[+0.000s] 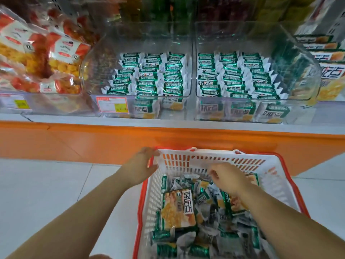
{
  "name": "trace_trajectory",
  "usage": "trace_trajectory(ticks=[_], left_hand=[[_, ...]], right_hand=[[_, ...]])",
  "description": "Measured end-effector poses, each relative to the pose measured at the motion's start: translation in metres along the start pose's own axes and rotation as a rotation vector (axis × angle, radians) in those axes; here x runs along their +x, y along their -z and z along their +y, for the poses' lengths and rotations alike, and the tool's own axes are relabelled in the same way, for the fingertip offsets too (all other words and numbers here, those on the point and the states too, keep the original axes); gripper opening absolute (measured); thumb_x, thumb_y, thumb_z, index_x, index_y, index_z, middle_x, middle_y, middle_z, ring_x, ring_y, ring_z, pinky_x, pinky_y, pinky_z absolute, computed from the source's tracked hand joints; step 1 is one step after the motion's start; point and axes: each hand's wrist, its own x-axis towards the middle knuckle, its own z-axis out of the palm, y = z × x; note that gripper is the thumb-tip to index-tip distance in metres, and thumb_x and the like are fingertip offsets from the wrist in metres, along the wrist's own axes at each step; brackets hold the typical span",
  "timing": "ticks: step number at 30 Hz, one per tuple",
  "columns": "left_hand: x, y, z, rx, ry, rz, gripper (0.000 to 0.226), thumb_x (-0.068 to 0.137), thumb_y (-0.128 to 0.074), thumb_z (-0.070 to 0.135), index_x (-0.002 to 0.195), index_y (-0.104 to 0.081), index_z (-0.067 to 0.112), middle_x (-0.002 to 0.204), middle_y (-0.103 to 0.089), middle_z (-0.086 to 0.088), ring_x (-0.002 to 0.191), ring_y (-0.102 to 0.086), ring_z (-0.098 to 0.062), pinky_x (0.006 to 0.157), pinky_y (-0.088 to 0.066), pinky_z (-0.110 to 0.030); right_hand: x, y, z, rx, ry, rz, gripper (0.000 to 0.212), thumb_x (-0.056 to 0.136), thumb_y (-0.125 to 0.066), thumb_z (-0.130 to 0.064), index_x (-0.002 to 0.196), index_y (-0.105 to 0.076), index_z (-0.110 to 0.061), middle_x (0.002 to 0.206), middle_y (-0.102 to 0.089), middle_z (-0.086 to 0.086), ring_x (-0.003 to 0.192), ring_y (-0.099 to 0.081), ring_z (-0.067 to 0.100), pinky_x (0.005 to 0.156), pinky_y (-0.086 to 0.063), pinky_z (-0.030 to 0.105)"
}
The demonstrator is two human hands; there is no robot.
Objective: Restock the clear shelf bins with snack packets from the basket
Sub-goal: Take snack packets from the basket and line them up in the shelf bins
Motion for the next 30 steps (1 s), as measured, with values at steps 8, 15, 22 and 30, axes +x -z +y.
trace_trajectory(ticks=[8,15,22,30], left_hand=[[0.008,-0.035,-0.014,0.186,0.044,-0.315,0.082,0.093,-0.056,0.035,0.153,0.0,0.026,0.154,0.031,0.001,0.145,-0.011,-0.037,0.111,-0.031,-0.046],[0.009,-0.043,-0.011,0.292,0.084,-0.418,0.075,0.094,-0.055,0.038,0.151,-0.007,0.031,0.135,0.056,0.001,0.145,0.0,-0.04,0.111,-0.033,-0.044],[0.002,-0.037,-0.011,0.387,0.058,-0.419,0.069,0.094,-0.054,0.037,0.15,-0.014,0.029,0.139,0.053,-0.001,0.141,-0.015,-0.039,0.105,-0.04,-0.043],[-0.013,-0.012,0.018,0.428,0.019,-0.408,0.059,0.096,-0.051,0.037,0.148,-0.027,0.024,0.16,0.004,-0.009,0.145,-0.012,-0.034,0.113,-0.026,-0.047]], right_hand=[[0.013,-0.055,0.001,-0.032,0.011,-0.239,0.018,0.093,-0.046,-0.014,0.1,-0.062,-0.016,0.099,-0.065,0.002,0.078,-0.051,0.017,0.071,-0.045,0.028],[0.005,-0.125,-0.009,0.208,-0.203,-0.638,0.021,0.088,-0.055,-0.017,0.068,-0.054,-0.015,0.065,-0.049,0.005,0.08,-0.059,0.029,0.062,-0.034,0.024],[0.003,-0.11,0.003,0.218,-0.242,-0.581,0.041,0.084,-0.059,-0.016,0.051,-0.035,-0.014,0.054,-0.029,0.005,0.05,-0.027,0.018,0.061,-0.034,0.031],[-0.001,0.016,-0.009,0.181,-0.195,-0.369,0.035,0.087,-0.064,-0.013,0.055,-0.051,-0.017,0.06,-0.047,-0.005,0.054,-0.042,0.007,0.053,-0.032,0.018]])
